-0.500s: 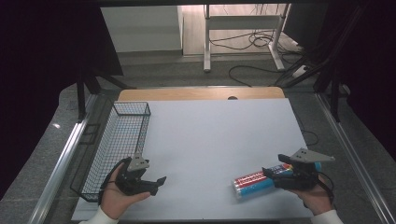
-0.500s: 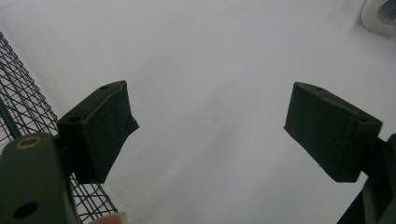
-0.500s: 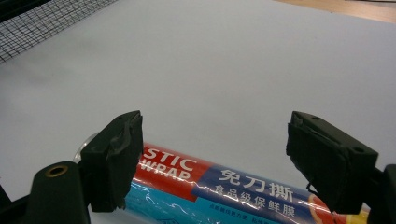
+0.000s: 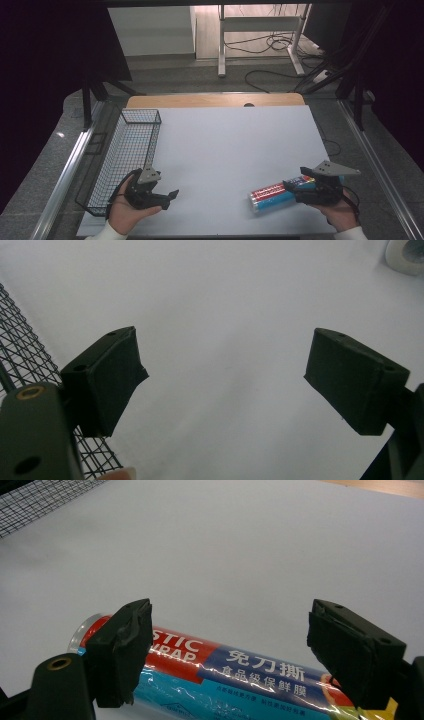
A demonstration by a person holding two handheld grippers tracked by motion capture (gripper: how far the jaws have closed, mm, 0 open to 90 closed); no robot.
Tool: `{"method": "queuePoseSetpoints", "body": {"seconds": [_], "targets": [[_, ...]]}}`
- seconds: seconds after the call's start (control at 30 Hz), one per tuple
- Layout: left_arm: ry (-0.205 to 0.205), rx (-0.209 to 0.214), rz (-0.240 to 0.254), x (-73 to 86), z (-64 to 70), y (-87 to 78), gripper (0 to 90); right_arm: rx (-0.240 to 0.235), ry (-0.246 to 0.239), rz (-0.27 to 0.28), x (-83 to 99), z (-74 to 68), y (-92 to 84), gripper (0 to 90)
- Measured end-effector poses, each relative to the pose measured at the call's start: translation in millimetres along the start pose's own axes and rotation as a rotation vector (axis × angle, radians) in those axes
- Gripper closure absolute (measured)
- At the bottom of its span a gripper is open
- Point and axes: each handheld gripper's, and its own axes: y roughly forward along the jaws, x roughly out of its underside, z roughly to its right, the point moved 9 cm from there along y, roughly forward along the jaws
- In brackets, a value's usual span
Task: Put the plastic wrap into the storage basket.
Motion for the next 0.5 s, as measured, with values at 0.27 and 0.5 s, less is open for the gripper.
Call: {"method": "queuePoseSetpoints", "body": {"seconds": [0.27,0.5], "targets": [[0.008,0.006,0.003,-1.2,3.2,-0.7,14.8,0.003,0.003,-0.005,2.1,1.2,-1.1,19.1],[0.009,0.007,-0.001,-1.6,4.5,0.1,14.8,0.016,0.016,-0.003,5.2,6.3,-4.8,19.2]]}}
